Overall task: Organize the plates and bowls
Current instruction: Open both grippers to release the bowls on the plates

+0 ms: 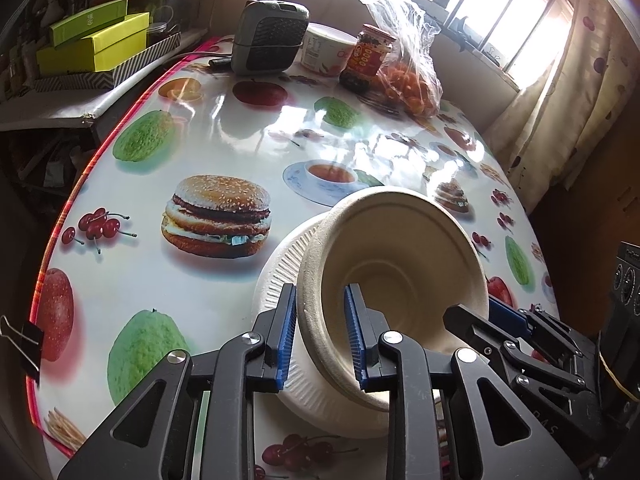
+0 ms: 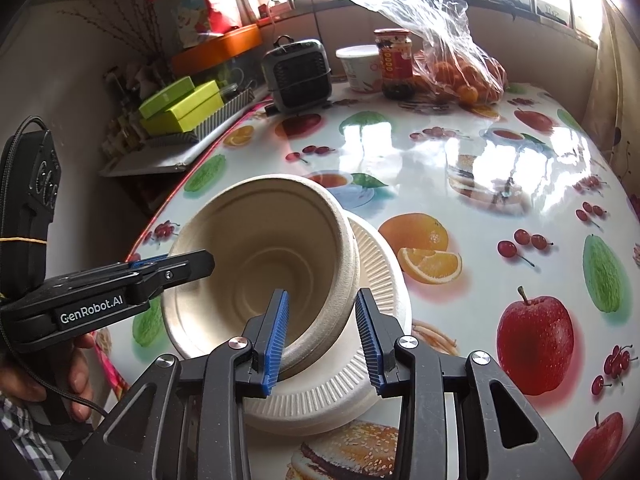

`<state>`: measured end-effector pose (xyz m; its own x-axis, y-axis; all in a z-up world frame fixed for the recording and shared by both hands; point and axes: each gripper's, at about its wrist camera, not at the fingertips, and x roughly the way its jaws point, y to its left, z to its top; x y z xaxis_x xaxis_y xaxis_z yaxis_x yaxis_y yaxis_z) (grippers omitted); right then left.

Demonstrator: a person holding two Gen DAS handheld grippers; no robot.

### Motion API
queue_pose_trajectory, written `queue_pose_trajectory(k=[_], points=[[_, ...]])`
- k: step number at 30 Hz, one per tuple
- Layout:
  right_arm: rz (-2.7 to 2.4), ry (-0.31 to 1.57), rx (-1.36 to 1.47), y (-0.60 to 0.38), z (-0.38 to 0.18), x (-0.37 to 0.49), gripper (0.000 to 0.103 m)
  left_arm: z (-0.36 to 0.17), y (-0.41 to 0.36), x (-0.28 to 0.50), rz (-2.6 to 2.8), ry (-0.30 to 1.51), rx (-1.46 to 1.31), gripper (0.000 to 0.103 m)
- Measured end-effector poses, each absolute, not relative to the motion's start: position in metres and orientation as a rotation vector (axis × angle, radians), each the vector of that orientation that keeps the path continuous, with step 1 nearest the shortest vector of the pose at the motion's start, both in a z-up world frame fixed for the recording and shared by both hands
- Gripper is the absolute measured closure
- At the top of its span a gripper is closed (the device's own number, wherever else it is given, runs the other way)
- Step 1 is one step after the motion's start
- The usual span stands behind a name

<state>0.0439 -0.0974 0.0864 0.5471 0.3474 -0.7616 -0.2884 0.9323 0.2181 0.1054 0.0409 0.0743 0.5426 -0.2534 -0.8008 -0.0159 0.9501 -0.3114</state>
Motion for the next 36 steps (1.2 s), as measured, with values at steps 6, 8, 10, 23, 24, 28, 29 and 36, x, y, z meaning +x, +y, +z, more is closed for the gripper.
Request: queue_pose_trajectory(k=[6,8,10,23,24,28,29,36], points=[[0.371,0.901,0.078,-0.101,0.09,0.04,0.059,0.077,0.039,0.103,-0.15,0.976,-0.298,0.062],[0.368,0.899,0.08,-0.1,0.09,0.039,0.058,0.078,0.038,0.102,-0.153,0.971,-0.296,0.062],[0.365,0.898,0.082,-0.1,0.091,0.038,0.057,0.079,0.037,0.1,-0.153,0.968,-0.293,0.062],[0.353,0.866,0.073,-0.096,0.099,0.028,0.051,0.088,0.033,0.089,-0.141,0.925,-0.257,0.054],[0.35,0.86,0.073,-0.097,0.099,0.026,0.05,0.089,0.032,0.087,-0.139,0.918,-0.253,0.054],[0.342,0.84,0.077,-0.098,0.102,0.019,0.047,0.093,0.03,0.079,-0.13,0.887,-0.23,0.054],[0.34,0.835,0.079,-0.099,0.103,0.018,0.046,0.095,0.03,0.076,-0.126,0.876,-0.225,0.053],[0.324,0.782,0.063,-0.102,0.107,0.0,0.044,0.101,0.029,0.057,-0.096,0.81,-0.181,0.053]])
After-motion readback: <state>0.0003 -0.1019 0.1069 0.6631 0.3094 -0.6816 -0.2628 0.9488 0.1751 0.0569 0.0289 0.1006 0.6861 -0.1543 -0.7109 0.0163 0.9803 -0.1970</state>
